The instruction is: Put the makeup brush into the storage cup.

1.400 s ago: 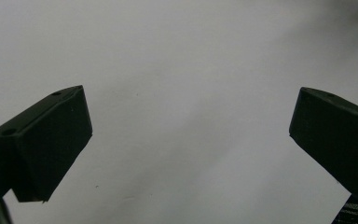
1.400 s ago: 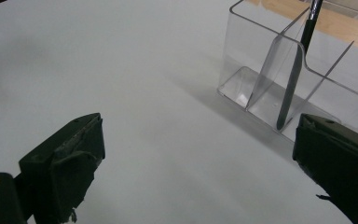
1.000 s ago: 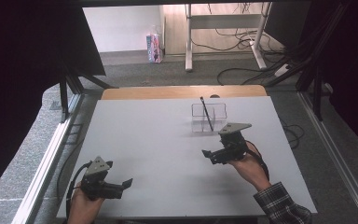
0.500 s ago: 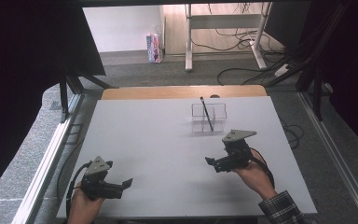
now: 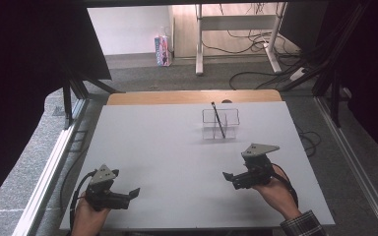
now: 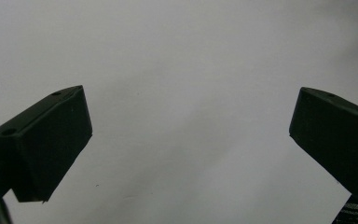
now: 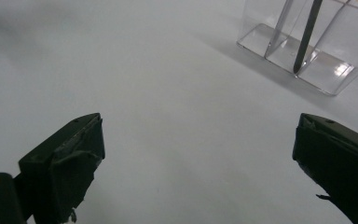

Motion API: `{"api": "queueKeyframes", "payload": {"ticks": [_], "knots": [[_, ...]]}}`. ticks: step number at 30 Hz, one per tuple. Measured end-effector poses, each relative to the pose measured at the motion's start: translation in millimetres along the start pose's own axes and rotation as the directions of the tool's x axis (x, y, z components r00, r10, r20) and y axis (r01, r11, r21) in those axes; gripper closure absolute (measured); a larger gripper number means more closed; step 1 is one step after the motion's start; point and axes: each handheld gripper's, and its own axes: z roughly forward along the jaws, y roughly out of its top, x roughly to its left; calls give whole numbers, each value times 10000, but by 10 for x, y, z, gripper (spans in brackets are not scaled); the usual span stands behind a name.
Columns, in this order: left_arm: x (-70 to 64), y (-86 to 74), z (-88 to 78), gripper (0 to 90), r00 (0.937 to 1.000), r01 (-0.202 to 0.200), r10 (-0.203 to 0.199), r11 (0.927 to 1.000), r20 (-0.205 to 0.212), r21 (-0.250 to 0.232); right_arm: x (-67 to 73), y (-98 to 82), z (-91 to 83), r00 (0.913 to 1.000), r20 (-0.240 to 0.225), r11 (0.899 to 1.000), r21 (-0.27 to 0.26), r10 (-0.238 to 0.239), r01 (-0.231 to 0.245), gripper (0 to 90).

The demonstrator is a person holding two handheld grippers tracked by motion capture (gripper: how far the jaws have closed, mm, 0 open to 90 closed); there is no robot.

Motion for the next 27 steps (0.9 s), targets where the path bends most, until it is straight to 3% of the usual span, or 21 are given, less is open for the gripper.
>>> {"api": "queueKeyframes", "payload": {"ticks": [10, 27], "knots": [[0, 1, 0, 0, 10000, -3, 3, 10000, -57, -23, -36, -127, -108, 9997, 174, 9998, 82, 195, -196, 9], [-19, 8, -2, 0, 9985, -231, 238, 9996, -500, 152, -164, -400, -353, 9949, 715, 9975, -108, 711, -705, 11]]}}
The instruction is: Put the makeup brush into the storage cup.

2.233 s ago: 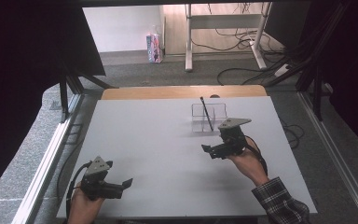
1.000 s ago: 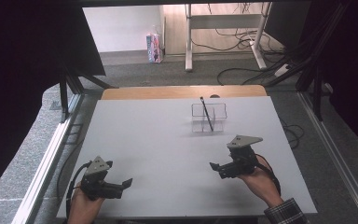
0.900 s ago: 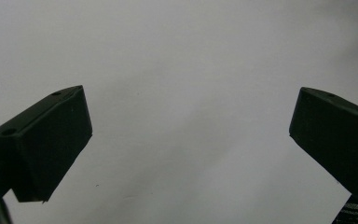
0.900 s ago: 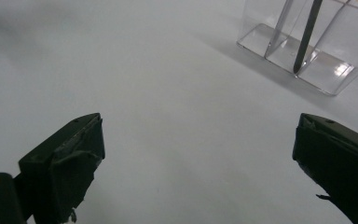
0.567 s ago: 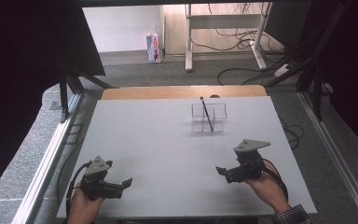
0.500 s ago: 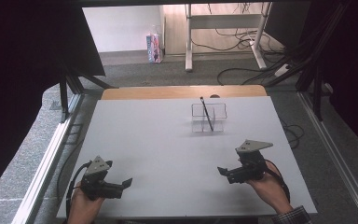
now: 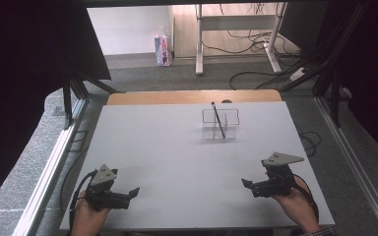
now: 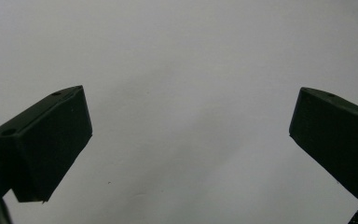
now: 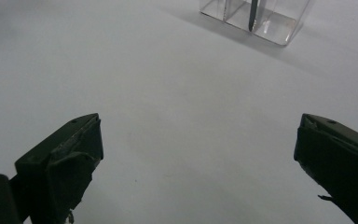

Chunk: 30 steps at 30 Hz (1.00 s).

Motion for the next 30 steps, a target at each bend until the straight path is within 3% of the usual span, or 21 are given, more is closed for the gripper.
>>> {"api": "queueKeyframes", "payload": {"ticks": [14, 30], "knots": [[-3, -5, 6, 0, 10000, -21, 21, 10000, 18, 60, -40, -199, -147, 9991, 403, 9999, 40, 156, -158, 11], [-17, 5, 38, 0, 9998, -112, 109, 9997, 161, 214, -123, -403, -195, 9977, 561, 9960, 780, 385, -429, 11]]}}
